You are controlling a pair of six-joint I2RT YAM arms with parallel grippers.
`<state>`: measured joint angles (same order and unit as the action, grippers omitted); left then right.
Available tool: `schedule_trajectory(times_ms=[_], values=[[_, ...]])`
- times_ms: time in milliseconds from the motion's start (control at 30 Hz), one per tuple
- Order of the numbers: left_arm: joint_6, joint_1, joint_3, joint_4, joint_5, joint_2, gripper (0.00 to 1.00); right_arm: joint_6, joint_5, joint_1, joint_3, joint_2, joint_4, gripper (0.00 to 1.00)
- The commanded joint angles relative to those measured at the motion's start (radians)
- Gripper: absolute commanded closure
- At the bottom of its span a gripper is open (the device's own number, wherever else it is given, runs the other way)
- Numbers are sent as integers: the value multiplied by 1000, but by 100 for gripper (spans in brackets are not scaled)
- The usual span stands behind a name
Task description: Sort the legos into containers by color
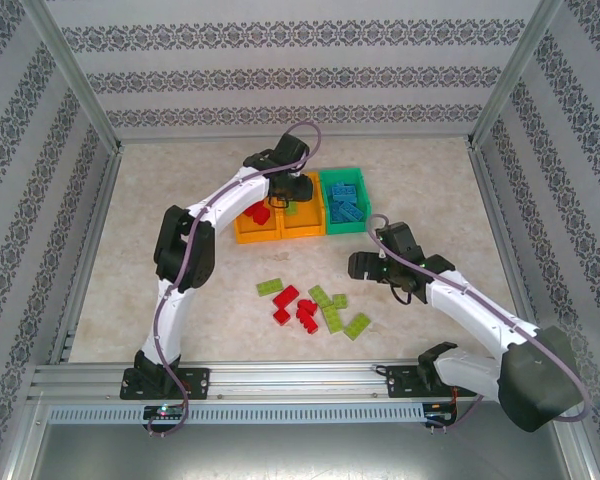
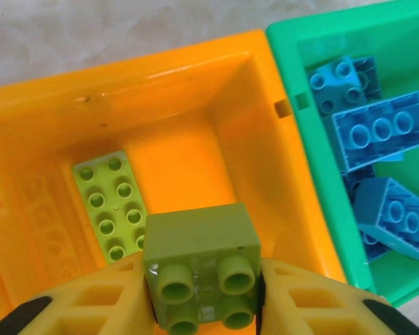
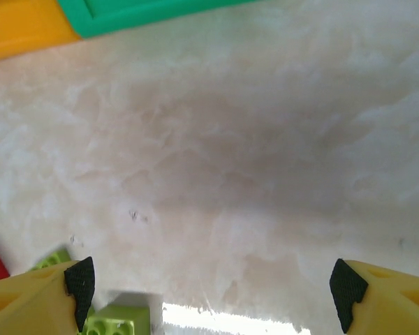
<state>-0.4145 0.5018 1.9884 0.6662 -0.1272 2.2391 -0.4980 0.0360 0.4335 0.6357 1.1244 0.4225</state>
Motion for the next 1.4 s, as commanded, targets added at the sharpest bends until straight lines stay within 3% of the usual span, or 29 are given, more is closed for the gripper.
schedule_trajectory(times_ms=[0,267,533,900,1200,1367], values=[[11,-13,43,47,5,13,58,-24,54,27,-8,1,93,10],[3,-12,-7,13,-2,-24,38,-44,85,99,-14,37,142,10],[-24,-10,-133,-76,-41,-111,27,-65,76,162,-15,68,72,11],[-42,-9,-282,-141,-28,-219,21,-63,61,203,24,205,67,20],[-61,-10,-325,-153,-28,-229,21,-108,-122,167,22,207,109,26],[-67,-10,-342,-154,-20,-233,21,-96,-130,134,23,161,102,26]])
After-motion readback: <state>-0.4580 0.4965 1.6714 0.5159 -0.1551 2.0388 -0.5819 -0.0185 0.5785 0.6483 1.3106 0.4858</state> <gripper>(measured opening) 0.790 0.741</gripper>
